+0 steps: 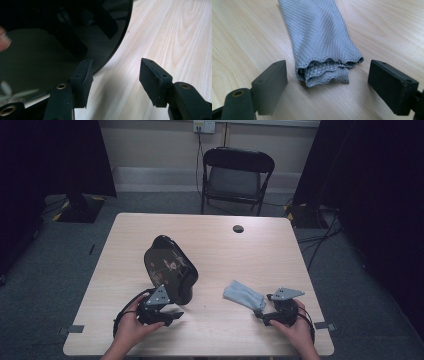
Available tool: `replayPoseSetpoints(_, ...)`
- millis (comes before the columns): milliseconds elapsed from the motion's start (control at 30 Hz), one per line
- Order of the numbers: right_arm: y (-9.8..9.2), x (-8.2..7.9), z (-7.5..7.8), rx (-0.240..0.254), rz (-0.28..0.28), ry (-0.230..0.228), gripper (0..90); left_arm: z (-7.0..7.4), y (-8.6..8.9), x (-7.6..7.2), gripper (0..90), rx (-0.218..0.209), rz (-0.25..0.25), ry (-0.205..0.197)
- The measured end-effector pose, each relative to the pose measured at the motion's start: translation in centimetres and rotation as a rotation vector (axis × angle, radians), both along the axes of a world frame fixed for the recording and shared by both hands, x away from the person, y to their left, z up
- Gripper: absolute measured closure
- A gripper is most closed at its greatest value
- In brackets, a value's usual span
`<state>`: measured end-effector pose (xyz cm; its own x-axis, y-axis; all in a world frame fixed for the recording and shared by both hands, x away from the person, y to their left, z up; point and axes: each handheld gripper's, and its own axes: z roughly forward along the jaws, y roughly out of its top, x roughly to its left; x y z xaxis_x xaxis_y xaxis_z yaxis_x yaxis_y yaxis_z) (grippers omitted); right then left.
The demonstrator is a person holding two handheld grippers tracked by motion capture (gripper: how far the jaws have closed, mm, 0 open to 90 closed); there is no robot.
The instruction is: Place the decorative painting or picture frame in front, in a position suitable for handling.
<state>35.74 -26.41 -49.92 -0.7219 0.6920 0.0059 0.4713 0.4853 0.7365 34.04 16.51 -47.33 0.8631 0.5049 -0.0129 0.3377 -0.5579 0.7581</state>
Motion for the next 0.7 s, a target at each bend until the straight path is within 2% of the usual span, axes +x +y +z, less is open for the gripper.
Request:
replayPoseSetpoints(33,0.0,0.0,0.0,0.000,-0.001,-0.001,15.3,0.0,-0.3,0.2,44.8,0.012,-0.002,-0.009)
replayPoseSetpoints(100,0.0,0.0,0.0,0.000,-0.001,0.000,15.3,0.0,-0.5,0.2,44.9,0.014,-0.001,-0.006)
replayPoseSetpoints(167,0.0,0.0,0.0,0.000,-0.002,-0.001,15.3,-0.1,-0.7,0.4,45.3,0.015,0.002,-0.019)
replayPoseSetpoints(367,0.0,0.0,0.0,0.000,-0.001,-0.001,15.4,-0.3,-1.2,1.1,44.7,-0.003,0.018,-0.027)
replayPoseSetpoints(467,0.0,0.0,0.0,0.000,-0.001,-0.001,15.4,-0.5,-1.4,1.4,44.7,-0.008,0.029,-0.018)
replayPoseSetpoints(600,0.0,0.0,0.0,0.000,-0.002,0.000,15.3,-0.5,-1.5,2.1,44.8,0.013,0.041,-0.023)
replayPoseSetpoints(700,0.0,0.0,0.0,0.000,-0.002,0.000,15.3,-0.6,-1.5,2.4,44.7,0.010,0.054,-0.023)
